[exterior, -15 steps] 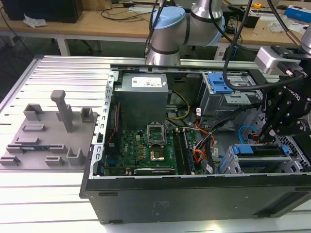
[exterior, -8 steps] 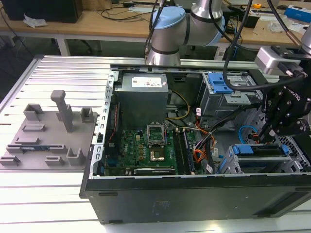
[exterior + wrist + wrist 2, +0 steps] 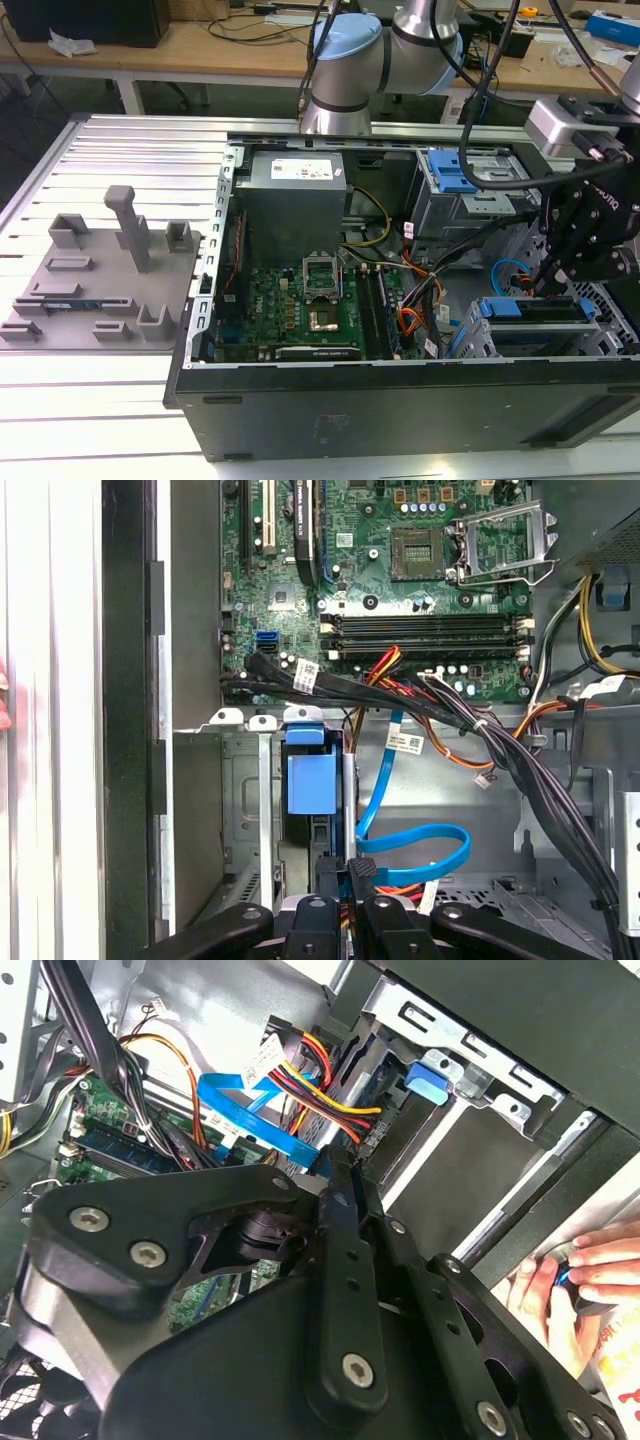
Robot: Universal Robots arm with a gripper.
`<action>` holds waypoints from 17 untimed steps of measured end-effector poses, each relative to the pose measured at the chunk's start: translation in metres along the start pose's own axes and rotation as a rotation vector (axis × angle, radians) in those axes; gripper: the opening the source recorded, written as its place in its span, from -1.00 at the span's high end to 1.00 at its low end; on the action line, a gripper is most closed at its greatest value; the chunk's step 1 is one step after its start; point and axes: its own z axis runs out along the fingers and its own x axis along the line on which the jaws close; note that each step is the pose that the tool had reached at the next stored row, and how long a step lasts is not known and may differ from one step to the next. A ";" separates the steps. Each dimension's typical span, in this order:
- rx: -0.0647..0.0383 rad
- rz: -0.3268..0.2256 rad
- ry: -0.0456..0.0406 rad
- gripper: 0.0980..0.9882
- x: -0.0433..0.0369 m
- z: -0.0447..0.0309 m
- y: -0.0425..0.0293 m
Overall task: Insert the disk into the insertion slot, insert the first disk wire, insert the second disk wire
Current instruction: 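Insert the second disk wire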
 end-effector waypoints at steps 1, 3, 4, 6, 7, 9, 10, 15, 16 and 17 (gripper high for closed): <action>0.000 0.000 0.0001 0.86 0.0000 0.0000 0.0000; 0.000 0.000 0.0000 0.86 0.0003 0.0003 0.0000; 0.000 0.000 0.0000 0.86 0.0005 0.0004 -0.0001; 0.000 0.000 -0.0001 0.86 0.0008 0.0006 -0.0002; 0.000 0.000 -0.0001 0.86 0.0010 0.0006 -0.0003; 0.000 0.000 0.0000 0.86 0.0012 0.0007 -0.0005; 0.000 0.000 0.0000 0.86 0.0013 0.0009 -0.0006; 0.000 0.000 0.0002 0.86 0.0014 0.0016 -0.0017; 0.000 0.000 0.0001 0.86 0.0013 0.0018 -0.0019; 0.000 0.000 0.0001 0.86 0.0013 0.0020 -0.0019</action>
